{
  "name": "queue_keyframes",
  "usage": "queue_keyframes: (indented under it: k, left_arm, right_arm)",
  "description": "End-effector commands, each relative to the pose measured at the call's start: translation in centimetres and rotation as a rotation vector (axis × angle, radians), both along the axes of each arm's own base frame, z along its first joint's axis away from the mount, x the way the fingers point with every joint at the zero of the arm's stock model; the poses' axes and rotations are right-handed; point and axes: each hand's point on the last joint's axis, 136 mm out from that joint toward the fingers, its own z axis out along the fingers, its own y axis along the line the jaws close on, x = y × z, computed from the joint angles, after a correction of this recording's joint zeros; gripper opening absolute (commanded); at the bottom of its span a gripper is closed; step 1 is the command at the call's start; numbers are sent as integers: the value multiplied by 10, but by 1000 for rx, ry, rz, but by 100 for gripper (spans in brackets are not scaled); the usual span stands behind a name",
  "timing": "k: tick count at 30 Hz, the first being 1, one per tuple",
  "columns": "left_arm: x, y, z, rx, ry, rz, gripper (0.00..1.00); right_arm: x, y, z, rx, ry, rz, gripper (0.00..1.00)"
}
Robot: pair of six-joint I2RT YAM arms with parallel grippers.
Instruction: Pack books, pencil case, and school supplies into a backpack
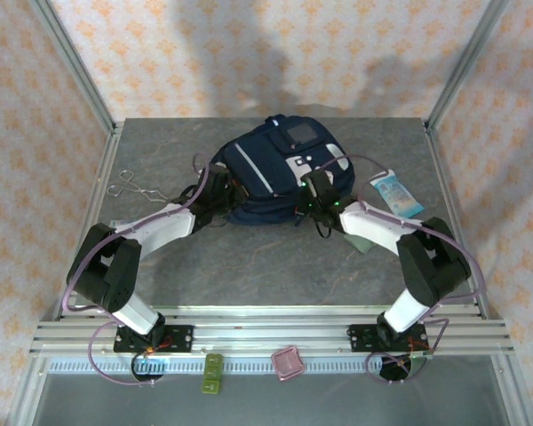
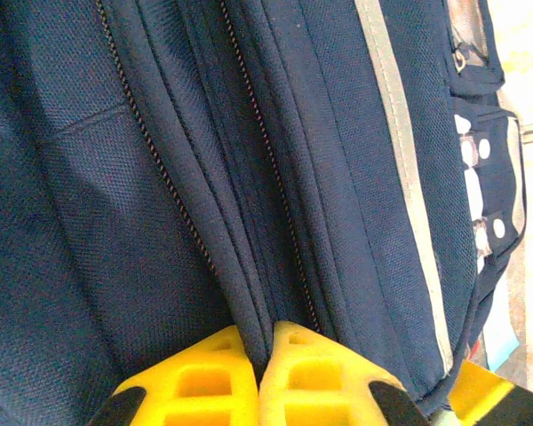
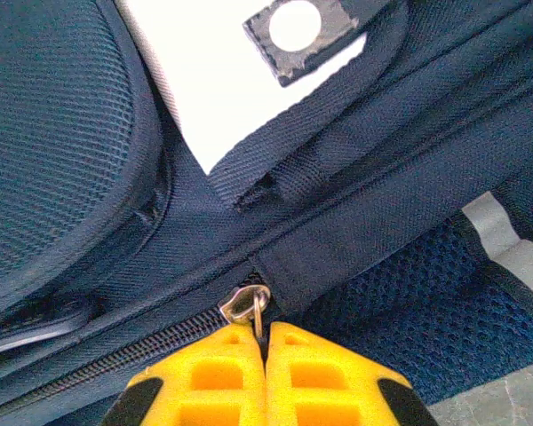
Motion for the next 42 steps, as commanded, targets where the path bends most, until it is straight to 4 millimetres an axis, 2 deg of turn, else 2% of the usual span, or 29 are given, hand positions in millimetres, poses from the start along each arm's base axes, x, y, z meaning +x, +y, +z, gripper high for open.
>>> queue_keyframes:
  k: [1, 6, 9, 13, 18, 19, 22, 23, 24, 25, 28, 31, 35, 38, 42]
  left_arm:
    - [12, 18, 21, 37, -79, 38, 0]
    - [22, 23, 25, 97, -117, 15, 0]
    - [33, 27, 28, 130, -139, -14, 0]
    - [49, 33, 27, 149, -136, -33, 0]
    - [68, 53, 28, 199, -148, 21, 0]
    - [72, 55, 28, 200, -149, 24, 0]
    - [78, 56, 27, 203, -141, 21, 0]
    - [78, 56, 25, 207, -131, 22, 6]
    - [77, 57, 27, 204, -130, 24, 20]
    - [74, 57, 28, 196, -129, 28, 30]
    - [60, 57, 35, 159, -146, 34, 45]
    - [41, 54, 43, 118, -163, 30, 50]
    - [15, 37, 47, 99, -183, -16, 51]
    - [-2, 18, 44, 124, -182, -64, 52]
    - [-17, 3, 29, 129, -160, -91, 53]
  right_arm:
    - [-1, -48, 2, -88, -1, -154, 0]
    - [-21, -54, 2, -95, 10, -184, 0]
    - [-40, -44, 3, -58, 11, -157, 0]
    - [-62, -21, -1, -12, 24, -98, 0]
    - [-76, 33, 5, 123, 11, 94, 0]
    - [-75, 38, 7, 131, 13, 110, 1]
    - [-66, 49, 27, 141, -14, 147, 26]
    - [-63, 52, 35, 147, -25, 156, 32]
    - [-59, 55, 46, 156, -41, 159, 38]
    - [-55, 55, 54, 168, -49, 157, 40]
    - [-41, 52, 68, 229, -42, 131, 40]
    - [-27, 49, 67, 284, -11, 113, 43]
    - [-7, 53, 56, 342, 39, 102, 43]
    - [6, 61, 45, 359, 72, 101, 45]
    - [18, 62, 19, 356, 149, 42, 48]
